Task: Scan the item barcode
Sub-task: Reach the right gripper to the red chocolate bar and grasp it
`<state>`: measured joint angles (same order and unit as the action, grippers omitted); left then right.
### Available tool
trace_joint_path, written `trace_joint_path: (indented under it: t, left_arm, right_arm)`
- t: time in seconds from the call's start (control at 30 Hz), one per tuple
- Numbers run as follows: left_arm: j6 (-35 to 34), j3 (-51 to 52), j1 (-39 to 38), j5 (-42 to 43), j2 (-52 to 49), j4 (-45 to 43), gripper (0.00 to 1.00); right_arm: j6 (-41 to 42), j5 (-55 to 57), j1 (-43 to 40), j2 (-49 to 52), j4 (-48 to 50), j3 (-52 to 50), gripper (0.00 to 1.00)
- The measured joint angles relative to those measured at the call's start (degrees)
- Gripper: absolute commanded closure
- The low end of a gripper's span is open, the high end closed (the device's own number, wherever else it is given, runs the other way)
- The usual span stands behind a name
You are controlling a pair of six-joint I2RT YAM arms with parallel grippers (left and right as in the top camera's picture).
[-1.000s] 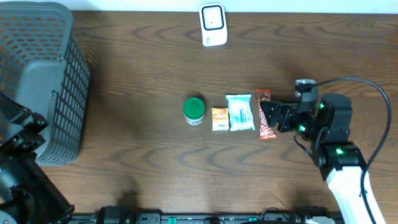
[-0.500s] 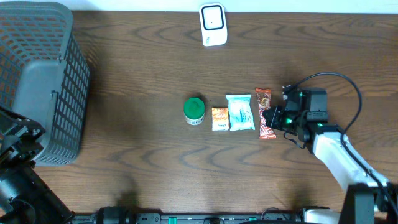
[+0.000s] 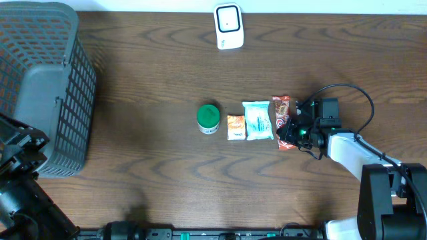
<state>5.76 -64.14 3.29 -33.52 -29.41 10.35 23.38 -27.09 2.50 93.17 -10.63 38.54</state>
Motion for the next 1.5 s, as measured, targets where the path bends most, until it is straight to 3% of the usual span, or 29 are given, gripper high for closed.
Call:
trace_joint_path:
  t: [0.37, 0.7, 0.97, 1.13, 1.33, 1.5]
  left_arm:
    - [-0.04, 0.0, 0.0, 0.0, 0.04, -2.84, 0.02]
    - [-0.35, 0.0, 0.0, -0.26, 4.52, -2.58, 0.02]
    - [-5.29, -0.33, 0.0, -1.05, 13.46, -0.96, 0.02]
    - [-6.93, -1.66, 0.0, -1.11, 13.9, 2.27, 0.02]
    - [-10.58, -4.39, 0.0, 0.7, 13.94, 6.88, 0.02]
    - [-12.55, -4.72, 0.0, 3.32, 16.02, 8.17, 0.02]
  right_arm:
    - [0.28, -0.04, 0.0, -9.64, -6.71, 4.2, 0.99]
    - [0.24, 6.1, 0.11, -2.69, -6.45, 1.36, 0.99]
    - [0.26, 6.56, 0.11, -1.36, -7.3, 2.01, 0.99]
    - [0.28, 6.97, 0.11, -4.09, -13.25, 3.96, 0.99]
    - [0.04, 6.43, 1.16, -10.32, -13.84, 8.09, 0.99]
    - [-0.2, 7.8, 2.34, -7.87, -14.19, 8.15, 0.99]
